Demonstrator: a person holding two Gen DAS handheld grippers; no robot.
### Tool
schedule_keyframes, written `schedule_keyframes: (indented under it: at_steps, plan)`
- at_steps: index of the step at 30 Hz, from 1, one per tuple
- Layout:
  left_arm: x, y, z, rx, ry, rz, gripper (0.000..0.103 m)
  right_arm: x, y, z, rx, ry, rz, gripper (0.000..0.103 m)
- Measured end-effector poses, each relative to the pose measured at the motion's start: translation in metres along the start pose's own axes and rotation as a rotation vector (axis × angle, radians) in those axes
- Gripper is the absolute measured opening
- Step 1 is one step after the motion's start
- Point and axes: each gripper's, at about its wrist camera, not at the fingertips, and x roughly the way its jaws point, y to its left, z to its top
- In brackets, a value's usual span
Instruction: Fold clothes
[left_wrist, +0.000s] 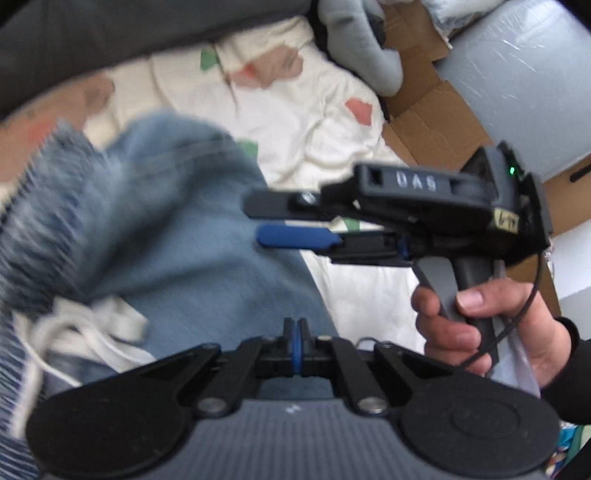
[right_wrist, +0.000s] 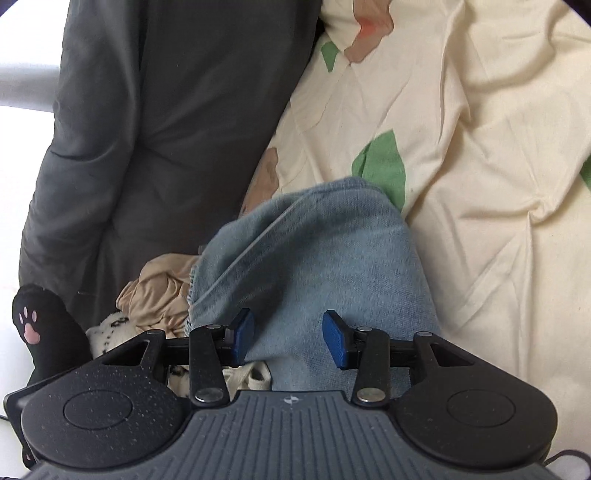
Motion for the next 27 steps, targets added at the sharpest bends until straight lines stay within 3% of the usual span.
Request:
schedule_keyframes:
  at_steps: [4,6,8,9,13,19,21,24,27]
  plan:
    - [-0.036,0.011,0.025,0.014,-0.115,0.113,0.009,-0.005,-0.005,0.007,0.007,-0.018,-0.001,0.048]
    - [-0.05,0.012,0.036,0.044,-0.166,0.179,0.022,-0.006,-0.005,0.008,-0.002,-0.021,-0.006,0.048]
    - [-0.056,0.013,0.042,0.081,-0.191,0.231,0.055,-0.007,-0.006,0.009,-0.01,-0.021,-0.01,0.048]
    - [-0.059,0.014,0.044,0.1,-0.201,0.255,0.058,-0.007,-0.006,0.009,-0.012,-0.021,-0.01,0.048]
    - [-0.059,0.027,0.053,0.085,-0.227,0.326,0.059,-0.009,-0.007,0.008,-0.016,-0.017,-0.009,0.048]
    - [-0.05,0.062,0.06,-0.054,-0.209,0.327,0.061,-0.012,-0.01,0.006,-0.021,-0.012,-0.008,0.048]
    - [-0.046,0.076,0.06,-0.119,-0.198,0.284,0.06,-0.012,-0.011,0.005,-0.023,-0.011,-0.008,0.048]
    - [-0.04,0.092,0.062,-0.225,-0.192,0.222,0.05,-0.013,-0.01,0.005,-0.026,-0.009,-0.006,0.048]
    - [-0.036,0.112,0.059,-0.392,-0.192,0.107,0.027,-0.013,-0.007,0.005,-0.032,-0.005,-0.004,0.048]
